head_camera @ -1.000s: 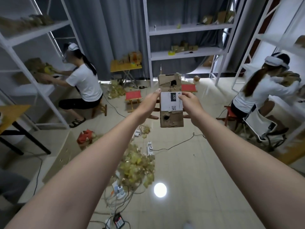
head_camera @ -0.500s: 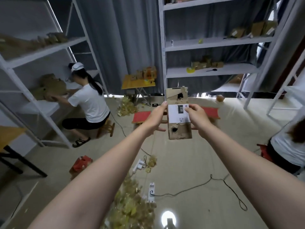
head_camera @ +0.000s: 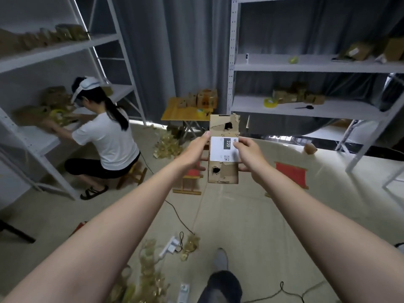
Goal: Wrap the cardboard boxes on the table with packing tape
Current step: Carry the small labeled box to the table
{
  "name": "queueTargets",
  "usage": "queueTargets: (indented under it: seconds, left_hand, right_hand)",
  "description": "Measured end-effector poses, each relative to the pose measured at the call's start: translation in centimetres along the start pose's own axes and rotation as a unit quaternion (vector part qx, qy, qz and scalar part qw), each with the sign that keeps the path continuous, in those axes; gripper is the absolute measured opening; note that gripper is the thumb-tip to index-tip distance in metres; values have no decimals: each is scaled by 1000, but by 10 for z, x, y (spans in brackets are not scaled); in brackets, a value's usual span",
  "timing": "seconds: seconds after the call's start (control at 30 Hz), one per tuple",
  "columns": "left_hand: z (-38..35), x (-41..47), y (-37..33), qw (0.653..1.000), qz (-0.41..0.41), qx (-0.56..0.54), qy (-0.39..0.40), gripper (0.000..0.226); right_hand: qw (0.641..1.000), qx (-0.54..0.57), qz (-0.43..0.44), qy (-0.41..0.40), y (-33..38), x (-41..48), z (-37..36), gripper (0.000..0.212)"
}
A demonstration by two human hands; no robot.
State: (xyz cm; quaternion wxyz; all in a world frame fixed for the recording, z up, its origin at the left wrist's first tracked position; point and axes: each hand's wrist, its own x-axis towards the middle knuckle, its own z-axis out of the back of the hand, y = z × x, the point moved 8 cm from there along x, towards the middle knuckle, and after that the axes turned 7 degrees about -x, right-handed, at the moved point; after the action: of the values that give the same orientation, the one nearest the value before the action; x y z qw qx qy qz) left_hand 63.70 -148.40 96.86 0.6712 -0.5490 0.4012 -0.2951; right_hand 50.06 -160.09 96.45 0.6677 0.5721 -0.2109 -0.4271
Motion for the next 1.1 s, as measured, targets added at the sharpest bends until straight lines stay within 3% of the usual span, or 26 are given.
queueTargets:
  seconds: [0.1,0.2,0.37,0.43,0.67,1.1]
  left_hand:
    - [26,86,2,1000,-3,8,-8,43]
    - [58,190,-4,1000,-16,12,-12,47]
    - [114,361,-15,997,42,-23,-68,50]
    - [125,412,-35,997,51,-10,-53,49]
    - [160,557,-91,998,51,32,-34,47]
    - [213,893,-111,988,83,-39,-122,42]
  right_hand:
    - [1000,-23,8,13,8,91,-16,17]
    - [999,-39,22,19,26,203,-35,18]
    - [1000,-13,8,24,56,379,-82,13]
    - [999,-16,10,27,72,431,-88,12]
    - [998,1,-14,54,111,580,-91,17]
    - [992,-19,-7,126,158,942,-121,31]
